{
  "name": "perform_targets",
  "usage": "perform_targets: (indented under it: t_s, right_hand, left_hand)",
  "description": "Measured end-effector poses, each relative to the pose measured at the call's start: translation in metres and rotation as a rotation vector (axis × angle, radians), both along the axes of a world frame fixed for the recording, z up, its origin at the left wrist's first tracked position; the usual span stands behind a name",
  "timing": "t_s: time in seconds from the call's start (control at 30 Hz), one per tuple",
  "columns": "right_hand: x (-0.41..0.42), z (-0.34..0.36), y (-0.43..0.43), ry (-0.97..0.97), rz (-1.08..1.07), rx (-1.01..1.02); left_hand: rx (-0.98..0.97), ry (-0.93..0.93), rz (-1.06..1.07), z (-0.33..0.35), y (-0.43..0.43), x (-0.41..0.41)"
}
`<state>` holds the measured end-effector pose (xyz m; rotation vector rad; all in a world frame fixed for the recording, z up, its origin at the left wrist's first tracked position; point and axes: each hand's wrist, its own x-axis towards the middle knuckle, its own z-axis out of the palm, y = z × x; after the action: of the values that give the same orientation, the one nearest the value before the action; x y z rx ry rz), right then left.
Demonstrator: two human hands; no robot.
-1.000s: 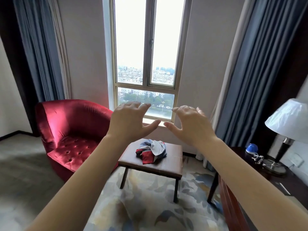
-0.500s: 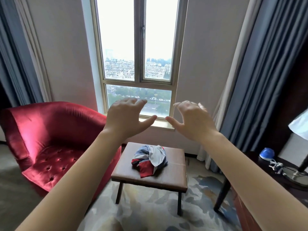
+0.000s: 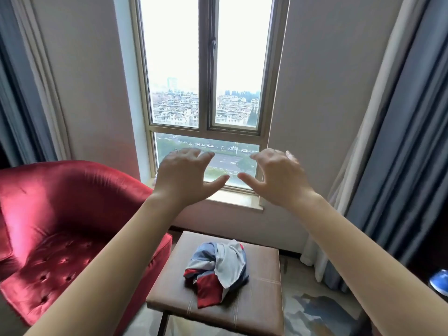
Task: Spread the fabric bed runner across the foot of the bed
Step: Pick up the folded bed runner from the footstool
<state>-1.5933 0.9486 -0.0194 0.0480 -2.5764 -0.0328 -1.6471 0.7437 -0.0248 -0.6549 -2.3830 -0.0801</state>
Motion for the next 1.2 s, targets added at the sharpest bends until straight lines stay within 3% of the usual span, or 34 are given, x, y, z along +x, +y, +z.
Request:
perform_targets:
  t_s: [0.5, 0.93, 1.03, 1.2]
  right_hand:
    - [-0.17, -0.023, 0.065, -0.029, 0.021, -0.025]
    - [-0.344, -0.024, 0.087, -0.032, -0.055, -0.013]
    - [-0.378, -0.042, 0.089, -0.01, -0.03, -0.061]
    - [-0.419, -0.109, 0.102, -0.166, -0.062, -0.068]
  left_hand:
    - [-0.029, -0.054, 0.024, -0.012, 0.06, -0.16]
    - [-0.013, -0.062, -0.104, -0.026, 0.086, -0.36]
    - [-0.005, -0.055, -0.133, -0.043, 0.087, -0.401]
    - [-0.053, -0.236, -0.16, -0.106, 0.098, -0.45]
